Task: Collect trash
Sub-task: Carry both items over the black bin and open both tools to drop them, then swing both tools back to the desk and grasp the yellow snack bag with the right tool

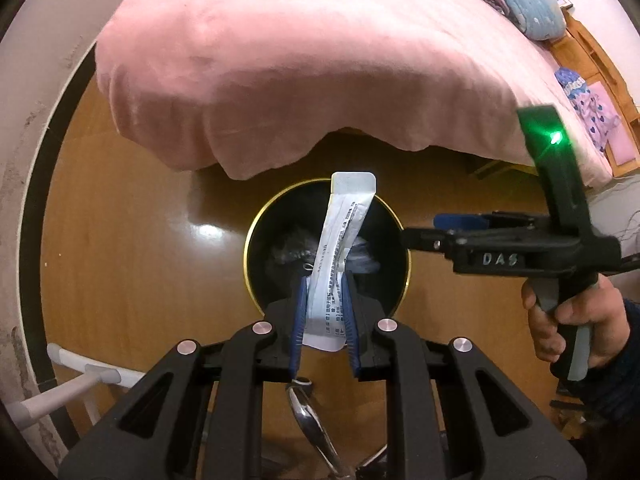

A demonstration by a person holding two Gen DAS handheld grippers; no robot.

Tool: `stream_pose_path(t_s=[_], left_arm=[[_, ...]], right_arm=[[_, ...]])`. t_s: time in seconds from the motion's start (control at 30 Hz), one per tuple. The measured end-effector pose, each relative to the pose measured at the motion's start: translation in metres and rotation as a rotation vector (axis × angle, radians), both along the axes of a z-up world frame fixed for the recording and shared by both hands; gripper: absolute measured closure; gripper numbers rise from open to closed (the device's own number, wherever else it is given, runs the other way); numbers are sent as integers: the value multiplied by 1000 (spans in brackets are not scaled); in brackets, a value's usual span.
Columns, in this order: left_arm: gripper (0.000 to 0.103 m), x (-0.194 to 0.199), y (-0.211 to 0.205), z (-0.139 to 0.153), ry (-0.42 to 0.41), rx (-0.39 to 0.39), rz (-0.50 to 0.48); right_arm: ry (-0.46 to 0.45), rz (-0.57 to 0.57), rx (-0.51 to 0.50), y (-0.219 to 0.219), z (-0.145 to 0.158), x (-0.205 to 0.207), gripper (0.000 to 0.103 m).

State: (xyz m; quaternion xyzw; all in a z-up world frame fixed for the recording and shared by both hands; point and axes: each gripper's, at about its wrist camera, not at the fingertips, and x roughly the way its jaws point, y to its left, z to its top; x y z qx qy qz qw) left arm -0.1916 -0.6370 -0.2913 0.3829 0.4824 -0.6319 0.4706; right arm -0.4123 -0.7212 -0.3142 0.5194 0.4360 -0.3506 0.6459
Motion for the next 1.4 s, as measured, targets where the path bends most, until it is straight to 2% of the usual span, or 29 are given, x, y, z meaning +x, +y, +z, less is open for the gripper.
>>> stream_pose_path(t_s=[0.13, 0.27, 0.33, 0.37, 0.4, 0.53, 0.63, 0.7, 0.77, 0.8, 0.9, 0.93, 1.0, 1.03, 1.1, 1.17, 1.23, 1.3, 1.4], left_arm=[[86, -11, 3, 4, -29, -5, -44], [84, -20, -2, 17, -45, -17, -87], [67, -23, -6, 25, -50, -19, -119], [48, -23, -8, 30, -64, -32, -128], [39, -23, -8, 36, -79, -57, -132], [37, -17, 3, 73, -95, -120, -122], [27, 1, 28, 116, -143, -204, -60], [20, 20, 57, 153, -192, -270, 23], [12, 38, 86, 183, -234, -317, 101], [11, 57, 117, 207, -274, -354, 185], [9, 96, 189, 250, -340, -425, 362], [9, 113, 220, 262, -359, -429, 444], [9, 142, 274, 277, -369, -421, 581], [9, 158, 307, 283, -381, -411, 660], [9, 184, 364, 290, -429, -388, 796], [9, 207, 435, 296, -498, -364, 963], [9, 221, 489, 299, -530, -348, 1086], [9, 237, 555, 296, -531, -319, 1237], [9, 251, 629, 286, -493, -291, 1406]], right_arm=[[-23, -39, -22, -2, 17, -10, 38], [-36, -84, -86, -6, 49, -24, 34], [-43, -109, -127, -6, 72, -32, 32], [-46, -113, -141, -6, 79, -34, 31], [-48, -114, -156, -6, 89, -35, 30], [-55, -73, -239, 6, 139, -25, 27], [-61, -5, -308, 19, 175, 1, 24], [-71, 61, -356, 32, 200, 29, 23], [-97, 170, -415, 53, 229, 74, 23], [-107, 213, -436, 63, 239, 92, 23], [-176, 400, -499, 110, 272, 166, 21], [-222, 492, -501, 136, 283, 202, 20], [-272, 611, -501, 171, 293, 246, 20], [-304, 708, -495, 203, 298, 281, 20], [-341, 827, -471, 243, 299, 323, 20], [-374, 971, -449, 297, 300, 366, 20], [-402, 1105, -446, 354, 302, 400, 20], [-410, 1199, -434, 393, 304, 424, 20], [-434, 1395, -409, 467, 307, 461, 20]])
